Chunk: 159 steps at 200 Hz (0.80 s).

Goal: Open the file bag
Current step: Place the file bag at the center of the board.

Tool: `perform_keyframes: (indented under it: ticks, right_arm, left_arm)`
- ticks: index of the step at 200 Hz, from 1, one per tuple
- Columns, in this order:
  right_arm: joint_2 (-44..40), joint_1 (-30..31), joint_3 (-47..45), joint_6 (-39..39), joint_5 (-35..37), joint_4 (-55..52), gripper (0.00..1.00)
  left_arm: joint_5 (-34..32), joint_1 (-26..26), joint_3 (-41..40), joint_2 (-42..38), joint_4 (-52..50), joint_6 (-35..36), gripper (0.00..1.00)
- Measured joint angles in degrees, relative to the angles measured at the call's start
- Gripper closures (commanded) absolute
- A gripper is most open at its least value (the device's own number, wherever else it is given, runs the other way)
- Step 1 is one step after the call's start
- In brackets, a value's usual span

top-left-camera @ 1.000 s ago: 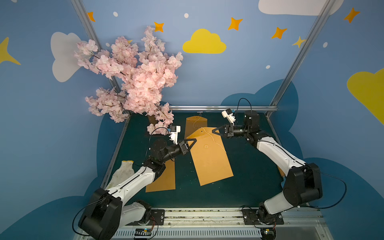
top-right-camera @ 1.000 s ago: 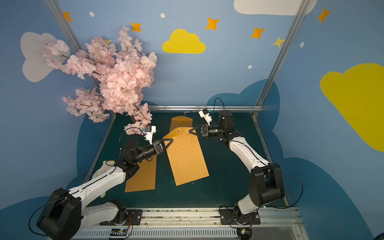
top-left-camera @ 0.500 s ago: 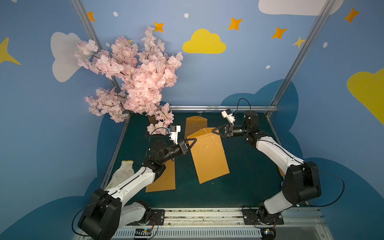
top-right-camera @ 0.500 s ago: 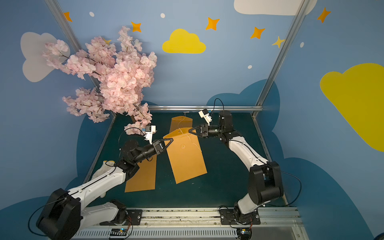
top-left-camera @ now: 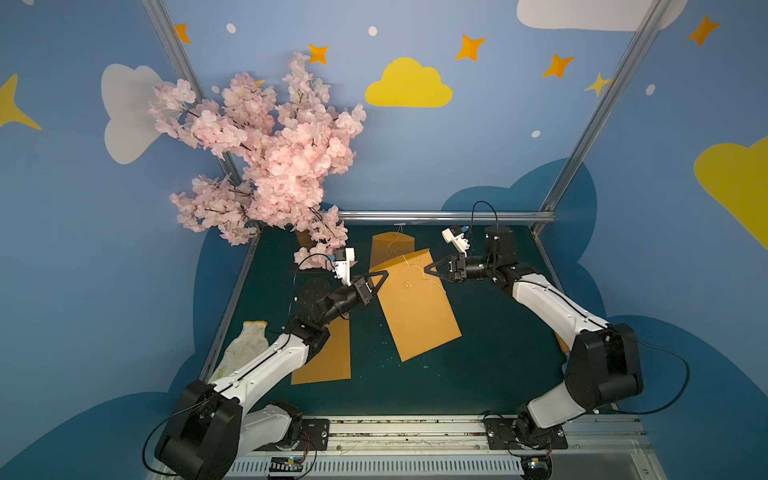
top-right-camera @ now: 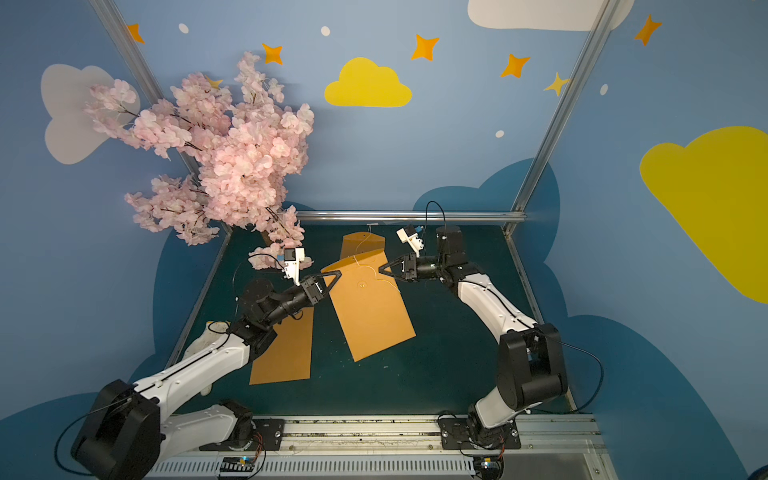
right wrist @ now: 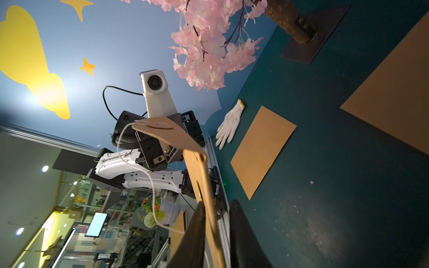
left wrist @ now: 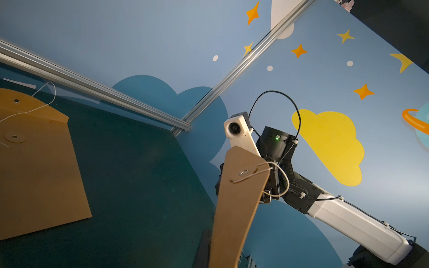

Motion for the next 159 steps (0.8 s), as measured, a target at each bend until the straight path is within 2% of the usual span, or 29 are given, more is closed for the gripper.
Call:
perform_keyframes:
  ticks: [21,45,66,102,142,159]
  right_arm:
    - [-0.09,0.0,-0.24,-0.39,-0.57,0.07,1.0]
    - [-0.31,0.0,-0.44,-0.87,-1.11,-0.04,1.0]
    - [-0.39,0.0,-0.44,-1.99,-1.4,-1.14,1.0]
    - [-0.5,0.0,-0.44,-4.15,-1.57,-3.52,1.0]
    - [-1.66,-0.15,-0.44,-6.97,-1.38,-5.55,1.0]
    - [-1.92,-0.2,-0.44,-8.68,-1.07,-6.71,1.0]
  left_arm:
    - [0.07,0.17,0.0,0.0,-0.52,-0.35,0.88]
    - [-0.5,0.55,0.0,0.0,-0.68,-0.44,0.74]
    - [-0.59,0.9,0.04,0.0,-1.07,-0.74,0.69]
    - [-0.46,1.03,0.98,0.37,-1.79,-1.22,0.89]
    - [-0.13,1.14,1.31,1.79,-0.87,-2.75,0.98]
    - [0.07,1.14,1.31,2.21,-0.5,-3.74,0.98]
